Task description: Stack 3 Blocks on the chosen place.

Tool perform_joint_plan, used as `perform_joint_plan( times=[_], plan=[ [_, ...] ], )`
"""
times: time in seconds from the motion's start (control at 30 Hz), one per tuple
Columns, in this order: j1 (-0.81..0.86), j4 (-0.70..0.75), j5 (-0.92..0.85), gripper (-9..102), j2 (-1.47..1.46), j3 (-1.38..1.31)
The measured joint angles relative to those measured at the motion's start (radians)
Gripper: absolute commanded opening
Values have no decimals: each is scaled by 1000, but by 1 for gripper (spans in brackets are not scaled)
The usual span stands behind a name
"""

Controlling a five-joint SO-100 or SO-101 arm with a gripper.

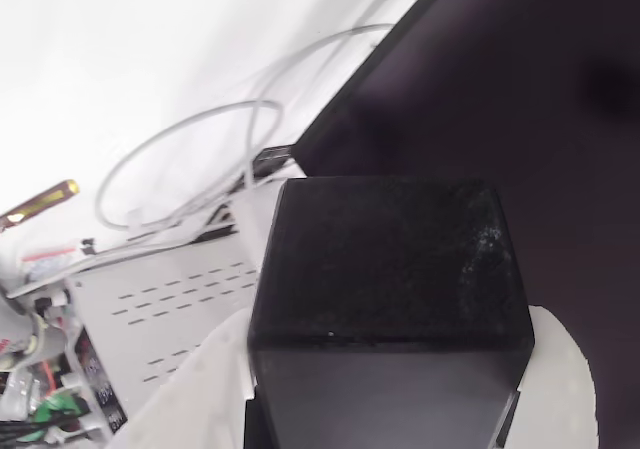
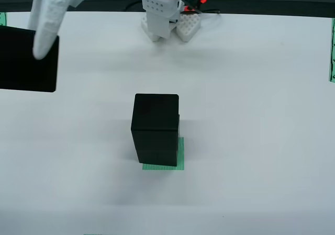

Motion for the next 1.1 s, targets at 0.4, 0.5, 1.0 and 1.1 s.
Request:
perform_joint_plan(
  times=[0.4, 0.5, 1.0, 1.1],
  plan=[
    [-187, -202, -284, 19, 431, 439],
    [-195, -284, -330, 19, 468, 518],
    [-295, -765, -486, 19, 568, 969],
    [-304, -831, -505, 19, 572, 1005]
  ],
)
